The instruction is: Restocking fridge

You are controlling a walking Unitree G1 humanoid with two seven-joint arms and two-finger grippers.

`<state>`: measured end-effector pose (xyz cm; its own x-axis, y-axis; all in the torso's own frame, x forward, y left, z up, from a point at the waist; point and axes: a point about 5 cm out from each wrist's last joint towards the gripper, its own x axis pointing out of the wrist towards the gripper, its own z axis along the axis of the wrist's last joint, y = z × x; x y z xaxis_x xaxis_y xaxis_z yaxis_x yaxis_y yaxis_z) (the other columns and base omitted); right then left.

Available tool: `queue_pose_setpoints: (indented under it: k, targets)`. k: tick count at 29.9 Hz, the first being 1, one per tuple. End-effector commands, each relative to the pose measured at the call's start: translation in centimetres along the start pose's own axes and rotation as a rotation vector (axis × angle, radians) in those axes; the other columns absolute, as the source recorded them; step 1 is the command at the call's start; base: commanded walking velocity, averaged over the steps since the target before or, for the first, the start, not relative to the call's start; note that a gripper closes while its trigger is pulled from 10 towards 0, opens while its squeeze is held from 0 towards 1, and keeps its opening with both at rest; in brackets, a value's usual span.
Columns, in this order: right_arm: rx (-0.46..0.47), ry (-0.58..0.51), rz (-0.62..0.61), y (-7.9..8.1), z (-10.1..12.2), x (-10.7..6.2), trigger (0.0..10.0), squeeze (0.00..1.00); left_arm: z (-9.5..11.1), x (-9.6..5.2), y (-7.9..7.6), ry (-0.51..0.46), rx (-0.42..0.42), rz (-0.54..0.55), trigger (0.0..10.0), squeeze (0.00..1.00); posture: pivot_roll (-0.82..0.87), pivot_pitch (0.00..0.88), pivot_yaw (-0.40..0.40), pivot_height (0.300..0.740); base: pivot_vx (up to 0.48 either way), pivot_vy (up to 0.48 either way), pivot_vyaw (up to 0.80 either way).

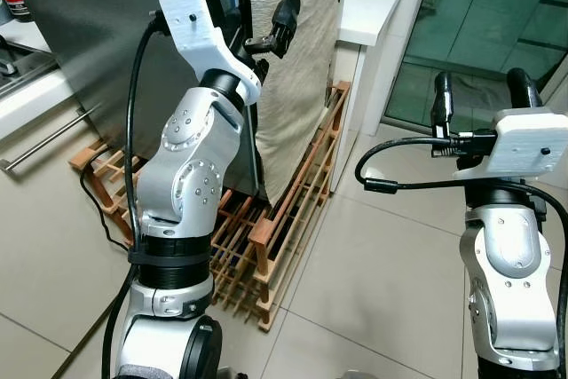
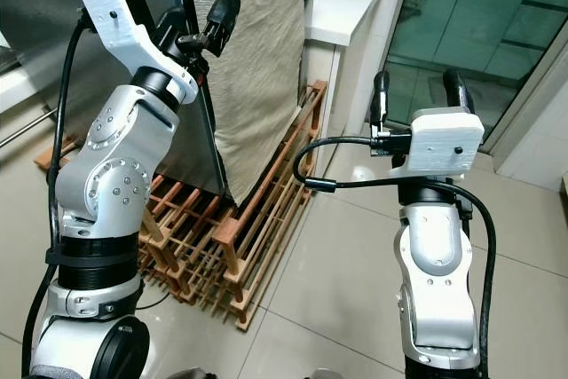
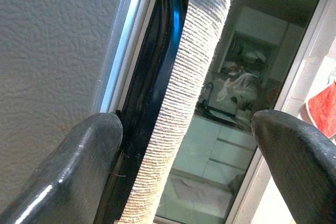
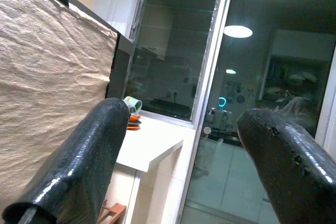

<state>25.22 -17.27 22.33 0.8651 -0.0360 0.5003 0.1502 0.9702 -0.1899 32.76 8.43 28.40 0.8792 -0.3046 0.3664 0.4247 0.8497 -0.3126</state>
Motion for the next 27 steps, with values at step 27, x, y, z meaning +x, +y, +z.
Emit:
queue_pose_setpoints:
  k: [27]
  targets:
    - [0.001, -0.034, -0.024, 0.2, 0.5, 0.8, 10.0, 0.00, -2.3, 0.8, -10.8, 0.011, -0.284, -0.598, 10.0, 0.00, -0.22, 0.000, 0.062, 0.711, 0.000, 0.000, 0.00]
